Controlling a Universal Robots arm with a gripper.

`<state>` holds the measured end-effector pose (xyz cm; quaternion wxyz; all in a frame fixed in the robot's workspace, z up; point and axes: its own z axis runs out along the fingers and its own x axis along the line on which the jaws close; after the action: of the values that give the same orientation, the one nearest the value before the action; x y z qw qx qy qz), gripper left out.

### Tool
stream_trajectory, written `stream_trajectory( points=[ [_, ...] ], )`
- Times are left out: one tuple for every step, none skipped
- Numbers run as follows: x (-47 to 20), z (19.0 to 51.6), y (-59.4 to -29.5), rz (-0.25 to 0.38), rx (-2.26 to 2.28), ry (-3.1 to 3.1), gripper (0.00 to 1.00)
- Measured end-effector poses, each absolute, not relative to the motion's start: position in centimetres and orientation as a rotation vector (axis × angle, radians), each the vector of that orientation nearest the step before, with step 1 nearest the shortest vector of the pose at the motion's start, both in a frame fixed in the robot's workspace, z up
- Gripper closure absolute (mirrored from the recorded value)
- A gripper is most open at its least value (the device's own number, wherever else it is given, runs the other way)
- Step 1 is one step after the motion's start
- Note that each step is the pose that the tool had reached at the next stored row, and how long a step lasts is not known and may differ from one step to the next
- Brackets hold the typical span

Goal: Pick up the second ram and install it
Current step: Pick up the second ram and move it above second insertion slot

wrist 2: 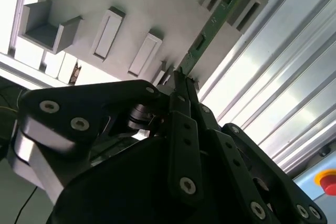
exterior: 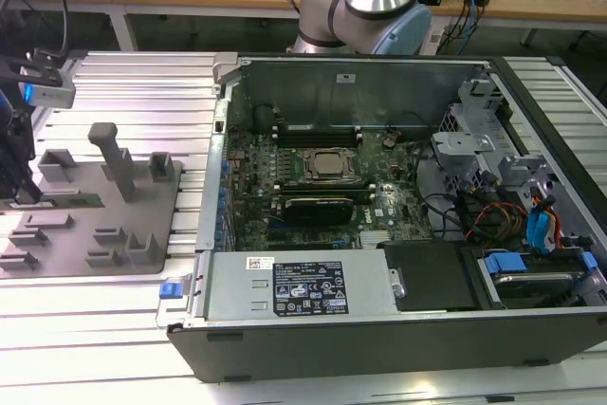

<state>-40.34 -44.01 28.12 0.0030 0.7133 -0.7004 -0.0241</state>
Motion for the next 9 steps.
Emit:
stream_trajectory(
  points=[
    [-40.3,28.3,-44.0,-0.077,2.237,-2.197,0.91],
    [-40.3,28.6,-44.0,-0.078,2.238,-2.197,0.91],
    [-40.3,28.8,-44.0,-0.079,2.238,-2.198,0.91],
    [-40.3,29.0,-44.0,-0.08,2.239,-2.198,0.91],
    [-40.3,29.2,-44.0,-0.08,2.239,-2.199,0.91],
    [-40.3,29.4,-44.0,-0.08,2.24,-2.199,0.91],
    [-40.3,29.7,-44.0,-0.08,2.24,-2.199,0.91],
    [-40.3,30.1,-44.0,-0.078,2.241,-2.2,0.91],
    [-40.3,30.4,-43.9,-0.076,2.242,-2.201,0.91]
  ],
)
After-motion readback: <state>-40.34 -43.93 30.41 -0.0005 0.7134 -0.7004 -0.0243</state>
